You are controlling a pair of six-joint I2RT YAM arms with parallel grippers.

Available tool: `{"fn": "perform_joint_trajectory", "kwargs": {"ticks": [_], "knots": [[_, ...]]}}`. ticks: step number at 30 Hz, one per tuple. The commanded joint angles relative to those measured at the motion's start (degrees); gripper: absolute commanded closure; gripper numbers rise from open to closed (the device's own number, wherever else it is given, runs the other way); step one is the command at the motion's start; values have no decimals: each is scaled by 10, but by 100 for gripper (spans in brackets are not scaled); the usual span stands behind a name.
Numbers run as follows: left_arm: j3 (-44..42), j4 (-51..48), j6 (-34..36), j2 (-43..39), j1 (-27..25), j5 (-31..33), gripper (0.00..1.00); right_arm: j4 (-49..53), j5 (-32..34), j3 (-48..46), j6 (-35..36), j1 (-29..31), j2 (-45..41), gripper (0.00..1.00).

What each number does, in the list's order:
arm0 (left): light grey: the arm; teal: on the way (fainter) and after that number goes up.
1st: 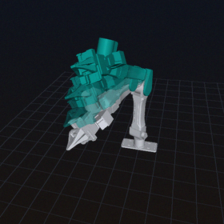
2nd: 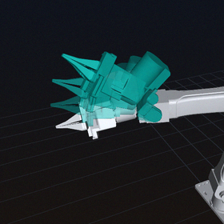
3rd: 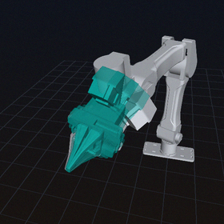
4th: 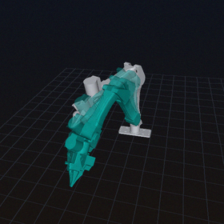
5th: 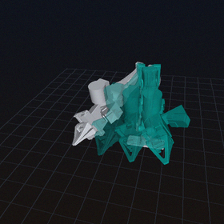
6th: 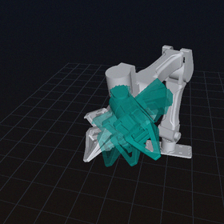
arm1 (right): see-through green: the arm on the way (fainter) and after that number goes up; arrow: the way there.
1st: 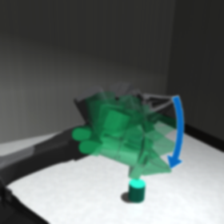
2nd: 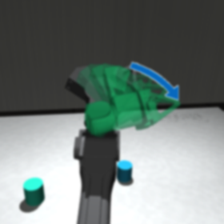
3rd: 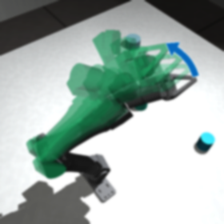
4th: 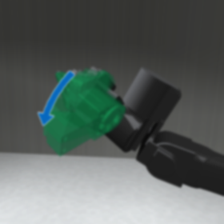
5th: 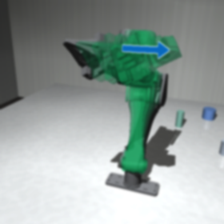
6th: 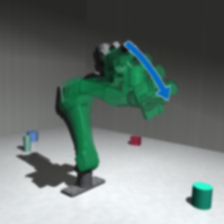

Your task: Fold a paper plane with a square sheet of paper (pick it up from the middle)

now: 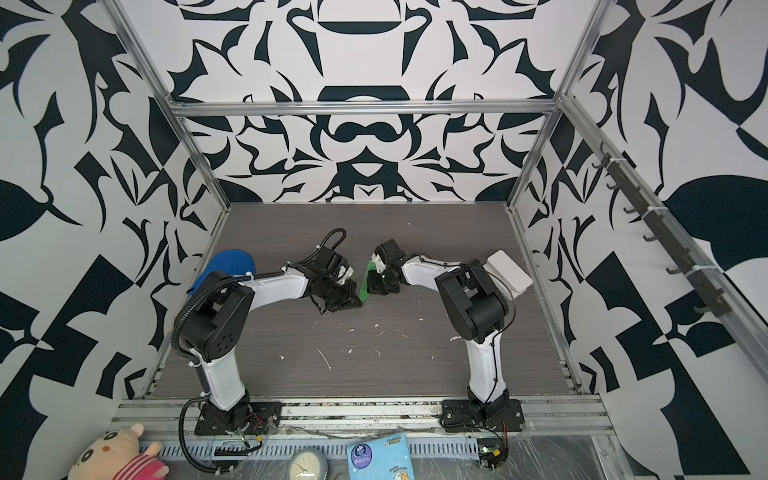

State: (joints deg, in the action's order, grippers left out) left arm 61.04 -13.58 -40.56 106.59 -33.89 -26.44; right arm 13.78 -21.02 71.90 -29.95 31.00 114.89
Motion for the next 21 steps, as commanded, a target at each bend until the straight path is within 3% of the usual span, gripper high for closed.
{"fn": "perform_joint_trajectory", "kwargs": {"ticks": [1, 21], "knots": [[-11, -9, -7, 13, 6, 12, 98, 50, 54, 2, -1, 1, 23, 100], [14, 20, -22, 57, 20, -13, 100, 66, 69, 1, 6, 1, 28, 100]]}}
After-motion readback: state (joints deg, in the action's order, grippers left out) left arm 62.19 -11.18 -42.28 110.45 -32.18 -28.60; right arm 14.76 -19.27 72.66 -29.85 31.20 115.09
